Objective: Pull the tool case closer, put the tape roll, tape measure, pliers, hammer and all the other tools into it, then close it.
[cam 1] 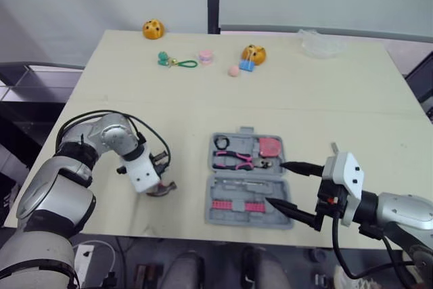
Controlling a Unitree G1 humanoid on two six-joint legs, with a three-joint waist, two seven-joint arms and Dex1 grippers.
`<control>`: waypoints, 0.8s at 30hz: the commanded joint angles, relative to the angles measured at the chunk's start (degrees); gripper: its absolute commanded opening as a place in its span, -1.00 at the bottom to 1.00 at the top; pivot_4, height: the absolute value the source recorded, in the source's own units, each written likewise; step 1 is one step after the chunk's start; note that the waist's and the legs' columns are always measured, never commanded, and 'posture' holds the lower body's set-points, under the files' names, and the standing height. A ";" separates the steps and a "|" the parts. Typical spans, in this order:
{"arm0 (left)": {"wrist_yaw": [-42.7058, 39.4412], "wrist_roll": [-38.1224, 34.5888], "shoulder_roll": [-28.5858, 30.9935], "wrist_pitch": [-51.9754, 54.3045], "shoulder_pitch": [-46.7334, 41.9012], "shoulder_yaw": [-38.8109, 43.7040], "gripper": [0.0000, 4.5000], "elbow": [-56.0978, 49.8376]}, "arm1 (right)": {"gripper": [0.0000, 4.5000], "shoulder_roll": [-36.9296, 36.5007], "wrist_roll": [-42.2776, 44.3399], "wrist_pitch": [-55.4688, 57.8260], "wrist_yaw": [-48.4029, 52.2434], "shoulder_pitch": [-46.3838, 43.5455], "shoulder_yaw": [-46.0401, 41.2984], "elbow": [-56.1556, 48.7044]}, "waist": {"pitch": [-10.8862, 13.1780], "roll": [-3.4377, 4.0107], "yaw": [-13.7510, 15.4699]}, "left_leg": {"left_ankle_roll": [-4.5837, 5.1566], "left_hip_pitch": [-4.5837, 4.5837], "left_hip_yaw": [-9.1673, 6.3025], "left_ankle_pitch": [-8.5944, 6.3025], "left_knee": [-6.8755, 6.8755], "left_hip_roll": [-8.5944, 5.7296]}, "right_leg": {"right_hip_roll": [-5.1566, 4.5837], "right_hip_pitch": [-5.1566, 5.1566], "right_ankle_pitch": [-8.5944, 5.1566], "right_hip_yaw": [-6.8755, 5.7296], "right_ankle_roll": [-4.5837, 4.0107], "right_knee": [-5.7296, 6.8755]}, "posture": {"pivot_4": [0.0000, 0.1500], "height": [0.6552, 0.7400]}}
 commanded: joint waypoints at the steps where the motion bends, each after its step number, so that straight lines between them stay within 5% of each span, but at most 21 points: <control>1: -9.89 -10.93 2.23 17.49 3.52 6.38 -0.99 -4.73 | 1.00 -0.67 0.57 -0.48 0.44 -0.37 -0.38 -1.18 | 0.01 -0.01 -0.32 | 0.00 -0.02 0.00 0.00 0.00 0.02 | 0.03 -0.01 0.00 -0.01 0.00 0.00 | 1.00 1.00; 5: -13.31 -19.87 6.01 54.07 12.70 14.70 -0.99 -23.91 | 1.00 -0.66 0.02 -1.20 1.50 -1.30 1.03 0.09 | 0.01 -0.01 -1.72 | 0.00 -0.04 -0.02 0.00 -0.04 0.05 | 0.07 -0.04 0.00 0.02 0.00 -0.04 | 1.00 1.00; 13: 2.79 -22.81 9.12 113.32 28.83 26.61 -0.99 -60.32 | 1.00 -0.80 -1.36 -2.79 4.36 -4.93 3.85 4.03 | 0.04 -0.06 -2.30 | 0.00 -0.04 -0.09 -0.01 -0.01 0.08 | 0.05 -0.03 0.00 0.30 0.00 -0.02 | 1.00 1.00; 19: 20.89 -21.90 1.76 144.07 31.08 34.48 -0.99 -72.86 | 1.00 -0.22 -2.59 -3.89 5.47 -7.83 5.82 7.20 | 0.05 -0.10 -1.16 | -0.03 -0.07 -0.23 -0.02 0.05 0.04 | 0.05 0.00 0.00 0.74 0.00 -0.02 | 1.00 1.00; 24: 35.54 -19.33 -11.94 155.32 28.43 44.65 -0.99 -74.33 | 1.00 -0.27 -2.77 -4.26 6.35 -8.66 6.78 7.89 | 0.05 -0.14 -1.06 | -0.06 -0.08 -0.25 -0.03 0.09 0.00 | 0.07 0.01 0.00 0.71 0.00 0.02 | 1.00 1.00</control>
